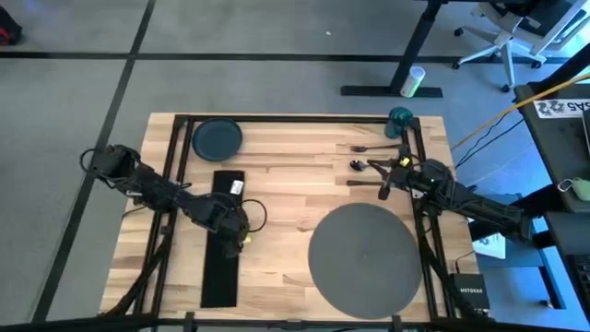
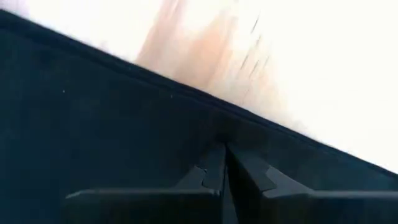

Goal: Set table place
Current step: Move the black table napkin to the center of the table

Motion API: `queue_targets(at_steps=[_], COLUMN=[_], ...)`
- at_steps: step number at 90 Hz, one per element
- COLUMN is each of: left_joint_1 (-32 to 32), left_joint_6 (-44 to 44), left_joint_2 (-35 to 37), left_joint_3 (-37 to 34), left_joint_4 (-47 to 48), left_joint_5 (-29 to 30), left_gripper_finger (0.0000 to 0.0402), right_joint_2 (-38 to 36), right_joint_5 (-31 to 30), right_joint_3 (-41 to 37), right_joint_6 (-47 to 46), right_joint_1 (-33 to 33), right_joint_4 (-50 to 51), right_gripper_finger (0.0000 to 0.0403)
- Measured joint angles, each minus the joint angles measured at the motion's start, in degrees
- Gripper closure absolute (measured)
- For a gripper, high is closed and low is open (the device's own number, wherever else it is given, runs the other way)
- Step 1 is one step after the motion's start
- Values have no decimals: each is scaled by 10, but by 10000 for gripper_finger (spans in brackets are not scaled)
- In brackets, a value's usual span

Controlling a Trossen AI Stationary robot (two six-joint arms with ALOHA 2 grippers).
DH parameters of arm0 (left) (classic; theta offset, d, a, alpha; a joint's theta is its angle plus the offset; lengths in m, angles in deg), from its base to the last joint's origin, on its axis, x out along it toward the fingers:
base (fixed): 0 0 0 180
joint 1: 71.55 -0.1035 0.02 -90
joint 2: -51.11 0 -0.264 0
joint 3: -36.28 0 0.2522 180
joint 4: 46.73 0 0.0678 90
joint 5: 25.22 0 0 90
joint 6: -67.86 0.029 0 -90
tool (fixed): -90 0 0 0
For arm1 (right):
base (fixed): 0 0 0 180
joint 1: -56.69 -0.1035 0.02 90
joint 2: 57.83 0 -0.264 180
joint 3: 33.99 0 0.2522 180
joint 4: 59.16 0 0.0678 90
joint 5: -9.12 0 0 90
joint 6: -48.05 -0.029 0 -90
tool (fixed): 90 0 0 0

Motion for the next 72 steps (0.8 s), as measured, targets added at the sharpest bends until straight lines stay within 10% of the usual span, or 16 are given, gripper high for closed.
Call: queue_targets(at_steps=[32, 72], left_joint_1=[-79, -124], left_joint_6=[116, 231], left_joint_2=[-50, -67], left_joint_3=[4, 105], left_joint_4=[-163, -104], left_joint_5=[4, 31], left_gripper_finger=[401, 401], right_joint_2=[0, 0], right_joint_5=[0, 0], right_joint_3=[0, 0], right_joint_6=[0, 0], right_joint_1=[0, 0], right_joint_4=[0, 0], right_gripper_finger=[402, 402])
